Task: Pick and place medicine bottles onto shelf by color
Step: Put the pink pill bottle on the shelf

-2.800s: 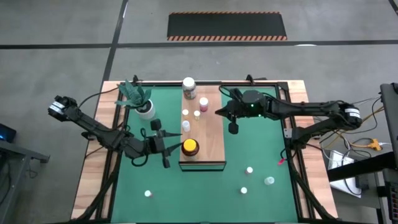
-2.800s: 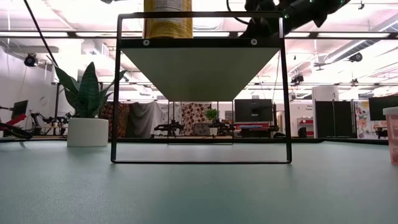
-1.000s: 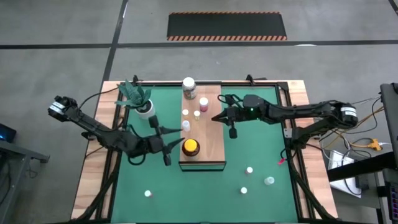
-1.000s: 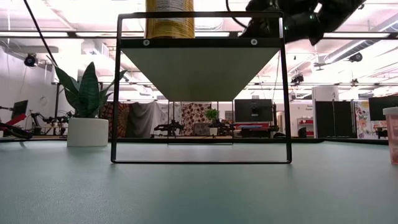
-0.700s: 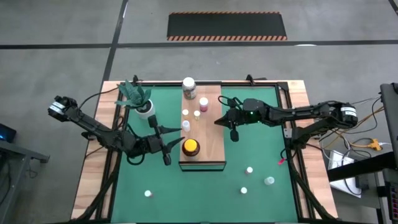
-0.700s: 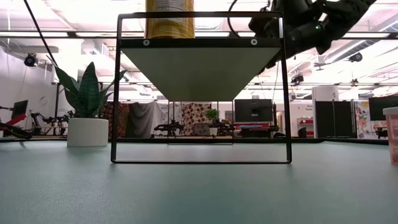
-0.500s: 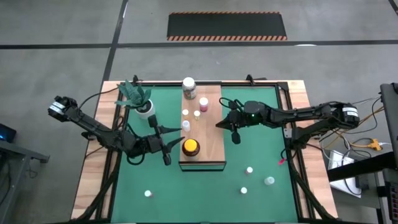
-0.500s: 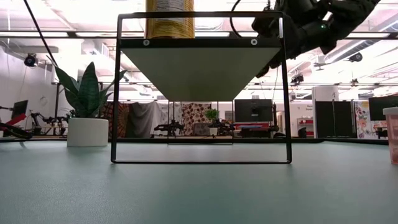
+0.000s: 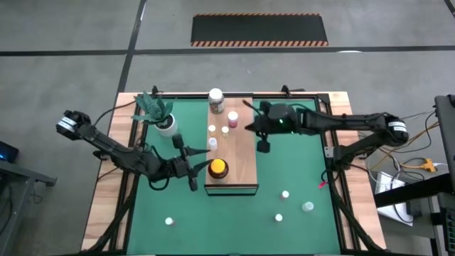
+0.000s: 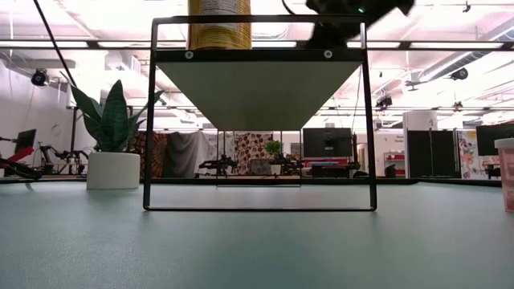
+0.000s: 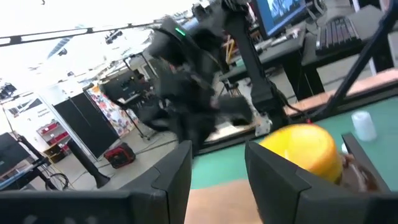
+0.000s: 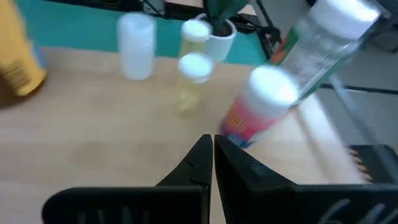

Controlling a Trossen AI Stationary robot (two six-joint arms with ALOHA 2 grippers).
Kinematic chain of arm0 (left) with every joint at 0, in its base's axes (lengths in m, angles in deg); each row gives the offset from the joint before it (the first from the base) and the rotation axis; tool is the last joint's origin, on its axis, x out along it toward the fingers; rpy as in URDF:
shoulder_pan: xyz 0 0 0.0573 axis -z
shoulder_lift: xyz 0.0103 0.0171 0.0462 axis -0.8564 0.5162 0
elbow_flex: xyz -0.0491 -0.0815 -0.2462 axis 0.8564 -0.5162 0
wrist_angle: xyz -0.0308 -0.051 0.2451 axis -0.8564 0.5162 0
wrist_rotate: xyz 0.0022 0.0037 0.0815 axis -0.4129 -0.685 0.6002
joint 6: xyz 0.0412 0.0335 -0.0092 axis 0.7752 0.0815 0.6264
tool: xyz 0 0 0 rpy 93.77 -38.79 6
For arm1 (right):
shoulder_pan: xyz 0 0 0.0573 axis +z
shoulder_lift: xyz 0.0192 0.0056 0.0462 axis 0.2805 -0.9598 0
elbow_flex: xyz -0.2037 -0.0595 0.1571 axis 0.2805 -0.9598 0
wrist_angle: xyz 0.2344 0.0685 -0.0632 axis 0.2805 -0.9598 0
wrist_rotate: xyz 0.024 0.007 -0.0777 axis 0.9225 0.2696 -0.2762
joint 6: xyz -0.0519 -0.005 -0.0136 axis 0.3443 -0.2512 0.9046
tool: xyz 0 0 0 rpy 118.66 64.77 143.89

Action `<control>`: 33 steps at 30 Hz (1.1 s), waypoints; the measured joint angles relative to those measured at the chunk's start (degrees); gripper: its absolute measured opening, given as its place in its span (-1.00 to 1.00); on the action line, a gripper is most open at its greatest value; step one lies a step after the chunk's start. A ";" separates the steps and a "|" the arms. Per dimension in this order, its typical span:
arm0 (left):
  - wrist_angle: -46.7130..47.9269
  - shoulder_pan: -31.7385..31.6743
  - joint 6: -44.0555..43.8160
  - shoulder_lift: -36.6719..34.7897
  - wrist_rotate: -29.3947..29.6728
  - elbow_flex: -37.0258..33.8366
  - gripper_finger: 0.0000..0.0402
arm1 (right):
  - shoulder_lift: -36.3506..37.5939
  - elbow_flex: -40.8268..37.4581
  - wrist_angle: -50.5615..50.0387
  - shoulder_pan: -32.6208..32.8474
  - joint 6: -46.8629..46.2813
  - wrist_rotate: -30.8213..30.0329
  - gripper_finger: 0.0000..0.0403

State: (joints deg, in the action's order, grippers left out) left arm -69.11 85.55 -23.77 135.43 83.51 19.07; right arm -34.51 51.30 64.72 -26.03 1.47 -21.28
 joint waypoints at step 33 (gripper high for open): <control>-0.09 0.00 3.01 1.16 0.00 -0.12 -0.33 | -18.87 29.33 -19.73 -8.68 6.32 -2.72 -0.96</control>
State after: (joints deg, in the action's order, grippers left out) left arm -69.21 85.55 -20.76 136.59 83.51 18.95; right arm -53.38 80.63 44.99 -34.71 7.79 -24.00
